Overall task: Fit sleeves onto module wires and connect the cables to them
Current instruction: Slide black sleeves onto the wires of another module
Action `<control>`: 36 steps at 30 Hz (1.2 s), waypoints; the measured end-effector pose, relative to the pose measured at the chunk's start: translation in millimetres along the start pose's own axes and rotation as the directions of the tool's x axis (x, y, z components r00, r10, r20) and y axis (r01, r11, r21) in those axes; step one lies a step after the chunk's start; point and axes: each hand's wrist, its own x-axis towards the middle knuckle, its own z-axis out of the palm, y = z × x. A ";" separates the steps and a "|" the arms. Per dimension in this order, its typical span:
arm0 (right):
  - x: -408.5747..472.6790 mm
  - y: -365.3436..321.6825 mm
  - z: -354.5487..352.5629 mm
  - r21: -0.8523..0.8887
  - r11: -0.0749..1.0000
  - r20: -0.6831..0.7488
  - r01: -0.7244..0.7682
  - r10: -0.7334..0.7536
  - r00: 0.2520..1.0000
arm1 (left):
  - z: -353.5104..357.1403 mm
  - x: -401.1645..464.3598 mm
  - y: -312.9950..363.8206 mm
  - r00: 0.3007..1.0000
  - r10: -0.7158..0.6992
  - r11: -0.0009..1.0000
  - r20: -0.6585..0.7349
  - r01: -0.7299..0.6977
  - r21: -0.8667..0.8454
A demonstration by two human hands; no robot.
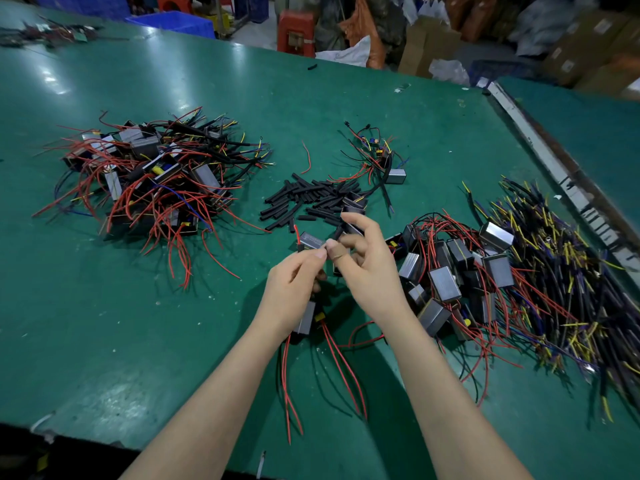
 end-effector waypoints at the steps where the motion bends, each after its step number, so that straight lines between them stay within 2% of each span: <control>1: -1.8 1.4 0.9 -0.010 1.000 0.004 -0.009 0.009 1.000 | -0.1 -0.1 0.1 1.000 -0.013 1.000 0.001 0.013 -0.018; 9: -24.4 2.6 15.4 0.069 0.987 0.078 -0.148 0.143 0.987 | -0.3 2.9 -3.4 0.997 -0.068 0.989 0.033 0.072 -0.128; 11: -30.7 4.2 17.2 0.088 0.979 0.104 -0.183 0.173 0.979 | -1.4 2.2 -2.6 0.997 -0.039 0.996 0.059 0.044 -0.076; 14: -34.2 5.5 13.7 0.048 0.986 0.105 -0.157 0.152 0.983 | -3.2 1.1 -4.7 0.997 0.004 0.997 0.076 -0.010 0.075; 19: -41.2 -1.2 -1.7 0.012 0.988 0.146 -0.155 0.151 0.978 | -1.6 -5.3 -1.6 0.989 0.091 0.979 0.118 -0.110 0.169; 22: -48.7 -6.0 -10.6 -0.009 0.997 0.036 -0.083 0.083 0.996 | 4.4 -7.4 8.4 0.976 0.149 0.953 0.160 -0.185 0.241; 24: -52.3 -11.7 -16.7 0.083 0.995 -0.032 -0.062 0.065 0.997 | 9.3 -9.1 19.0 0.959 0.198 0.922 0.201 -0.252 0.293; 26: -55.0 -17.4 -26.7 0.132 0.991 -0.128 -0.038 0.055 0.990 | 16.5 -12.5 30.5 0.920 0.253 0.849 0.300 -0.359 0.387; 29: -60.2 -25.3 -43.8 0.052 0.998 -0.239 0.041 -0.027 0.971 | 29.5 -21.0 47.2 0.845 0.334 0.741 0.418 -0.509 0.438; 33: -72.2 -31.4 -58.8 -0.052 0.980 -0.355 0.193 -0.199 0.914 | 43.8 -30.3 56.6 0.787 0.405 0.703 0.465 -0.593 0.392; 36: -80.0 -26.5 -62.6 0.111 0.982 -0.443 0.151 -0.087 0.892 | 50.2 -39.6 45.5 0.782 0.354 0.725 0.513 -0.576 0.377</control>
